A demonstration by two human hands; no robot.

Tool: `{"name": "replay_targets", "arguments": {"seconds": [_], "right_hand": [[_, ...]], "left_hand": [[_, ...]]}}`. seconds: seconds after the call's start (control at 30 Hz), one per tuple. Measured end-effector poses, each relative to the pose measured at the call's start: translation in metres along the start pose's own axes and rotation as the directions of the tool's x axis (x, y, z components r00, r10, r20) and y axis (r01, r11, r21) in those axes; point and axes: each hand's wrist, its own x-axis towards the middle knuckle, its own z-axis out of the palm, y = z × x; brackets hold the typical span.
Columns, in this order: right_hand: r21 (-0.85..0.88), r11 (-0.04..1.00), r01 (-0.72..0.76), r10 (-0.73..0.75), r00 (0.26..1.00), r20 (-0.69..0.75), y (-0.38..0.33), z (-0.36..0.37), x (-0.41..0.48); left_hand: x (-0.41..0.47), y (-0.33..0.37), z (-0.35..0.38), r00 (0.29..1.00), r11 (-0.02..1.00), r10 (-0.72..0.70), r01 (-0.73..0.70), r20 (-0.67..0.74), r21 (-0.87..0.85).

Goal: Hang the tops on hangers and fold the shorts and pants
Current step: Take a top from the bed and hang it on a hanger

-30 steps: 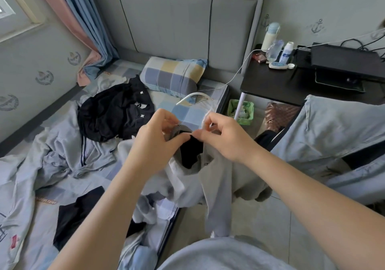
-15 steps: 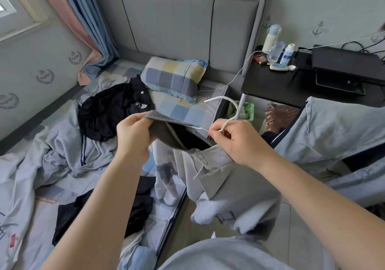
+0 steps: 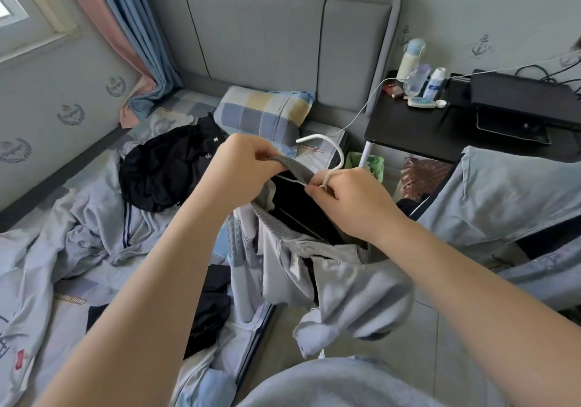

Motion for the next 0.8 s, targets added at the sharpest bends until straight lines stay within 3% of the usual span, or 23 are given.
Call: {"name": "replay_targets", "arguments": {"seconds": [0.07, 0.2, 0.33, 0.47, 0.5, 0.67, 0.8], "right_hand": [[0.014, 1.0, 0.021, -0.021, 0.999, 0.037, 0.001, 0.0, -0.001], [0.168, 0.985, 0.029, -0.023, 0.999, -0.039, 0.003, 0.0, -0.001], [0.284, 0.959, -0.008, 0.019, 0.999, -0.035, 0.009, -0.004, 0.003], [0.378, 0.923, 0.067, -0.027, 0.994, -0.11, 0.012, -0.012, 0.006], [0.392, 0.917, 0.068, -0.03, 0.994, -0.103, 0.014, -0.014, 0.008], [0.293, 0.956, -0.012, 0.02, 0.999, -0.027, 0.047, -0.02, 0.014], [0.22, 0.952, -0.215, 0.186, 0.972, 0.145, 0.096, -0.01, -0.004]], "left_hand": [[-0.002, -0.004, 0.004, 1.0, 1.0, -0.008, 0.007, 0.029, 0.029], [-0.006, -0.012, 0.007, 0.999, 1.0, 0.005, -0.005, 0.049, 0.001], [-0.014, -0.021, 0.006, 0.989, 0.982, 0.132, -0.122, 0.064, -0.147], [-0.018, -0.045, 0.008, 0.958, 0.935, 0.286, -0.284, 0.024, 0.214], [-0.017, -0.049, 0.01, 0.945, 0.921, 0.325, -0.321, 0.02, 0.22], [-0.022, -0.061, 0.016, 0.922, 0.925, 0.367, -0.349, -0.126, 0.149], [-0.026, -0.08, 0.007, 0.931, 0.959, 0.279, -0.257, -0.234, 0.118]]}}
